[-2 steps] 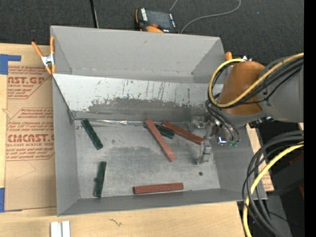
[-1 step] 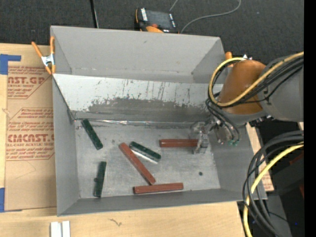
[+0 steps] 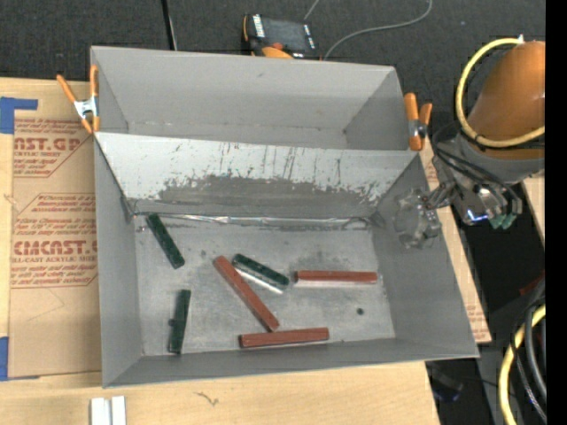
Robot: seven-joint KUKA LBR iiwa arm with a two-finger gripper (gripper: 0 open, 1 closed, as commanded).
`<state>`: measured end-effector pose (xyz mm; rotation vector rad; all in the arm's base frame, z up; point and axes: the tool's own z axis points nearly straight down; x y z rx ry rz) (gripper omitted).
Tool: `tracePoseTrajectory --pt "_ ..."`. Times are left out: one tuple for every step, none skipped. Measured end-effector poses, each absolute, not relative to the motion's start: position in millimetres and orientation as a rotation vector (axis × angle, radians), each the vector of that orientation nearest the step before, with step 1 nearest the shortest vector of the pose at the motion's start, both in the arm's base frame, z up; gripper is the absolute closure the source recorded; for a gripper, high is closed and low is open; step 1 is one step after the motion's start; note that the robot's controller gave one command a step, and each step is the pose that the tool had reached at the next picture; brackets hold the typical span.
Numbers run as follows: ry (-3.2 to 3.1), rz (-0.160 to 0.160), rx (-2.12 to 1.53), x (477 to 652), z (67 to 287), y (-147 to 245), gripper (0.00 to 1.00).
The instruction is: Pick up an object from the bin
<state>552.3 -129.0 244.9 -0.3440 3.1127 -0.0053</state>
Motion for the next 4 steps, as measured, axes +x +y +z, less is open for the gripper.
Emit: tracePoseTrajectory --pt "3.119 0.0 -0.344 551.1 241 -128 0.0" --pt "3.143 0.005 -0.146 564.2 65 -111 0.0" --pt "3.137 0.001 -0.146 566.4 70 -112 1.0" --pt "3.069 -0.003 -0.617 595.2 276 -69 1.0"
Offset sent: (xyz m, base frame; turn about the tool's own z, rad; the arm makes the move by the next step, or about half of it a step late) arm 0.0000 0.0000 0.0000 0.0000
